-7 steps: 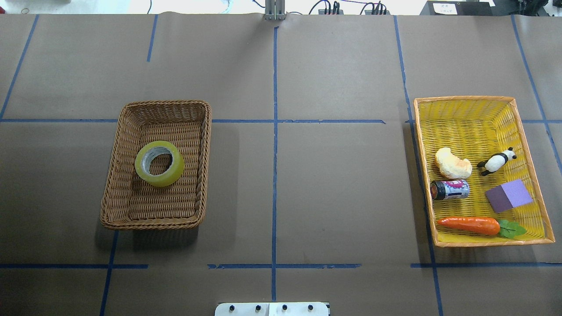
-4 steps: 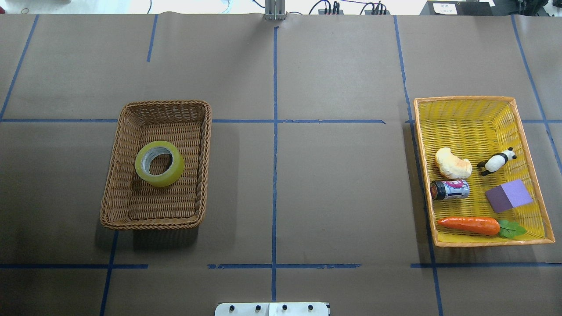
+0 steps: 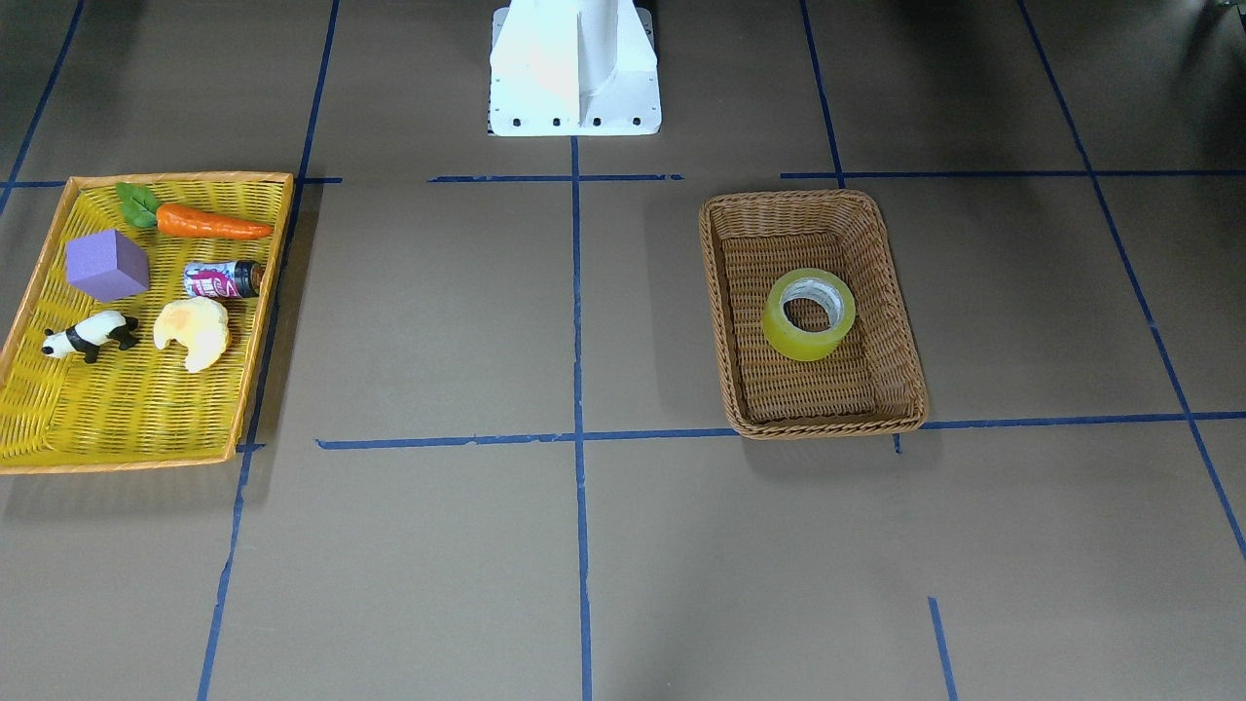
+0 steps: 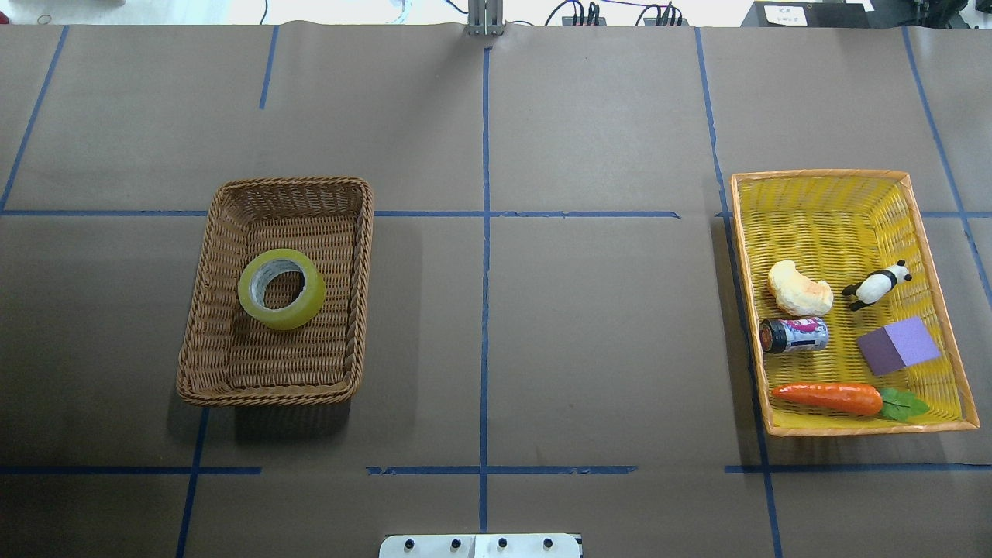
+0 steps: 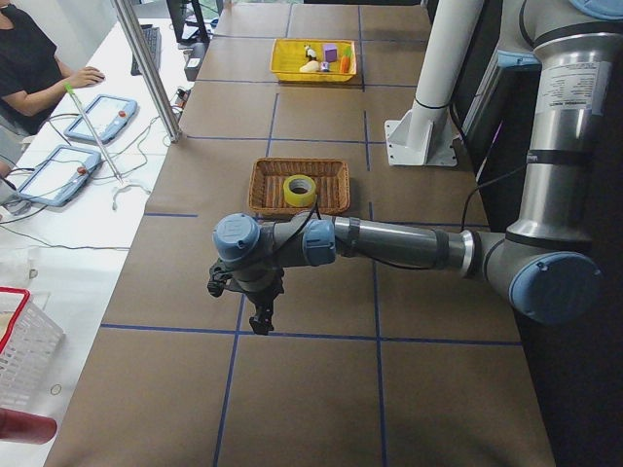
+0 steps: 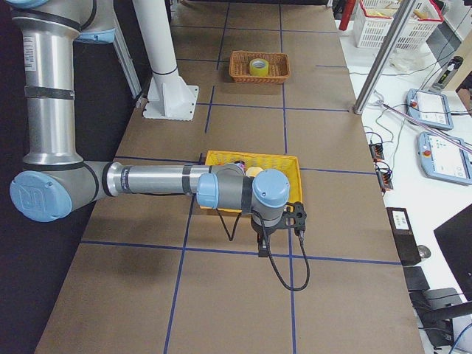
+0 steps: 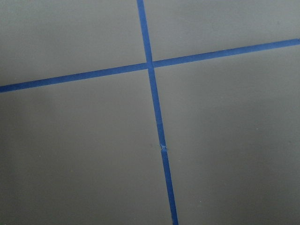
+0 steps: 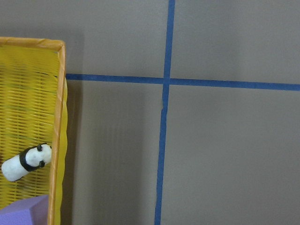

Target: Move tape to another basket

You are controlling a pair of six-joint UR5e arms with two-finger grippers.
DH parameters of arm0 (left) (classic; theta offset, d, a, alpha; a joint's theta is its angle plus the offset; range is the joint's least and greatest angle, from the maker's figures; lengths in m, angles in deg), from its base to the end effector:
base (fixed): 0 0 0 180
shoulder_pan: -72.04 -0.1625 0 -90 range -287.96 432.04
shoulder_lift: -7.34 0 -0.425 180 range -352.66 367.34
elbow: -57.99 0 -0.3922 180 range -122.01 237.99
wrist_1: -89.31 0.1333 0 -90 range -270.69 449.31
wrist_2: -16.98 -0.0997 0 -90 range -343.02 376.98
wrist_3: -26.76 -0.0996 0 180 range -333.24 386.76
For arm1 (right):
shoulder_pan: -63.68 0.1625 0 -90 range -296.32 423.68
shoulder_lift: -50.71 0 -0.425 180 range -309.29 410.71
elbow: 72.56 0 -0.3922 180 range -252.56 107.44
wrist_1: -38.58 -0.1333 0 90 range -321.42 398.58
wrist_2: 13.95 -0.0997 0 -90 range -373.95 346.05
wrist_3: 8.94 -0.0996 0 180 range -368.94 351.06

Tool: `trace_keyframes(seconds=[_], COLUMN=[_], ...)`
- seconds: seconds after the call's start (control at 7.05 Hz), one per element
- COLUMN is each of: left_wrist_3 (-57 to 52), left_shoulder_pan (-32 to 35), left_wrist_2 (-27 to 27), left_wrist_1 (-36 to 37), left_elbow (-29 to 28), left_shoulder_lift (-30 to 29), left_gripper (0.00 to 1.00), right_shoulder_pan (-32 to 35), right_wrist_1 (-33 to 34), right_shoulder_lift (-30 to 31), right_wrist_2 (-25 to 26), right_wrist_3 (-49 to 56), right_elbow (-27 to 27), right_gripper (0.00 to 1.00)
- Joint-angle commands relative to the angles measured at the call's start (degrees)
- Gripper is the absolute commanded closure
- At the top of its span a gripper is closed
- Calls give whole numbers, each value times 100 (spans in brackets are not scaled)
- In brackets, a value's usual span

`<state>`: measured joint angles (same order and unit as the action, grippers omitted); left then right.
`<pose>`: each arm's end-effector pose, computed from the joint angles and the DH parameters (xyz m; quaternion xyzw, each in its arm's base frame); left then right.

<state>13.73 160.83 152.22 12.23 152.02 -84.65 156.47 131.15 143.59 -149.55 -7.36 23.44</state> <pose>-0.0521 -0.4966 0.6277 -0.0157 0.3876 0.0912 0.9172 0.0850 -0.4670 0.6343 0.0192 -0.3871 0.0079 0.9218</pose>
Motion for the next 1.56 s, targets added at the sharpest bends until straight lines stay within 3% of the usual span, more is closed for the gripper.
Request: trace_keyframes(seconds=[0.0, 0.43, 0.85, 1.42], left_wrist_3=[2, 28, 37, 72], left_shoulder_pan=[7, 33, 445, 447], left_wrist_2=[-6, -15, -15, 11], left_wrist_1=[-35, -35, -9, -281], left_elbow=[-25, -174, -473, -913], left_shoulder_lift=[5, -12, -21, -3], left_gripper=[0, 0, 0, 0], right_shoulder_pan=[2, -6, -33, -33], right_wrist_1=[-799, -733, -495, -495], right_shoulder_lift=[256, 187, 125, 125], right_wrist_2=[149, -431, -423, -423], right_wrist_3=[-561, -527, -518, -518], right_elbow=[-18, -133, -160, -160], right_gripper=[0, 0, 0, 0])
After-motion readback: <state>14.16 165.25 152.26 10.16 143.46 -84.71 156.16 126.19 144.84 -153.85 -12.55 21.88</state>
